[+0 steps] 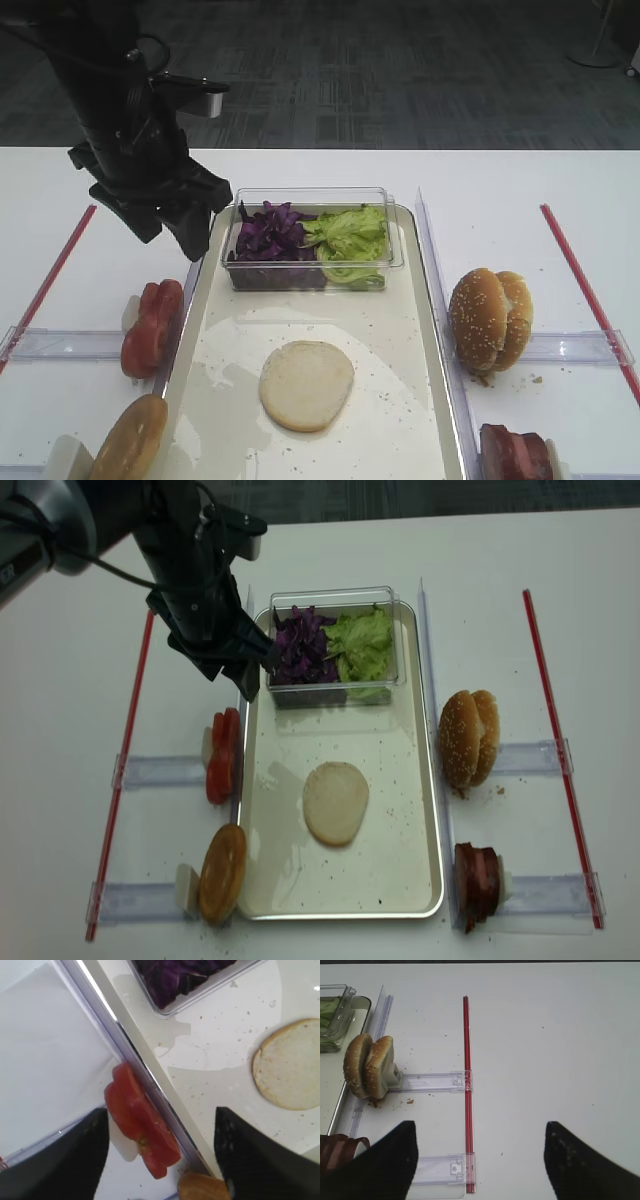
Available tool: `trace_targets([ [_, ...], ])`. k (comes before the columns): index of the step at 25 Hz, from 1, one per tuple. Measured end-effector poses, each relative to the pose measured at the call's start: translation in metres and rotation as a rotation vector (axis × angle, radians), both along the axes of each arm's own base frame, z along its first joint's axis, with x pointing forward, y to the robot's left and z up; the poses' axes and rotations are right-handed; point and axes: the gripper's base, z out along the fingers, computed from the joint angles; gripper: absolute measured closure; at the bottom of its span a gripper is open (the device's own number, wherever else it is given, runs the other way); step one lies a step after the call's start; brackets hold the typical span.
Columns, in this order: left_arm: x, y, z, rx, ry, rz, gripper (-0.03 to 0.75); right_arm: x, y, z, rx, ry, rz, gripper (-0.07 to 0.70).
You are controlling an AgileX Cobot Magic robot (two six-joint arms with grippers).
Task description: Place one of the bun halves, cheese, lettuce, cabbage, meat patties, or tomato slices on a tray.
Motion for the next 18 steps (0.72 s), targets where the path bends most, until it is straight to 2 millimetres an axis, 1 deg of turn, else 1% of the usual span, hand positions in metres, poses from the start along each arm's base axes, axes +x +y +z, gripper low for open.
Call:
trace_targets([
  [6, 0.000, 0.000, 0.000, 0.000, 0.000, 0.000, 0.295, 0.000, 0.000, 0.000, 0.000, 0.000, 0.000, 0.080],
  [9, 0.002, 0.005, 0.000, 0.000, 0.000, 0.014, 0.295, 0.000, 0.000, 0.000, 0.000, 0.000, 0.000, 0.080],
  [13, 0.009, 0.026, 0.000, 0.001, 0.000, 0.074, 0.295, 0.000, 0.000, 0.000, 0.000, 0.000, 0.000, 0.080],
  [18, 0.019, 0.063, 0.000, 0.039, -0.011, 0.160, 0.295, 0.000, 0.000, 0.000, 0.000, 0.000, 0.000, 0.080],
])
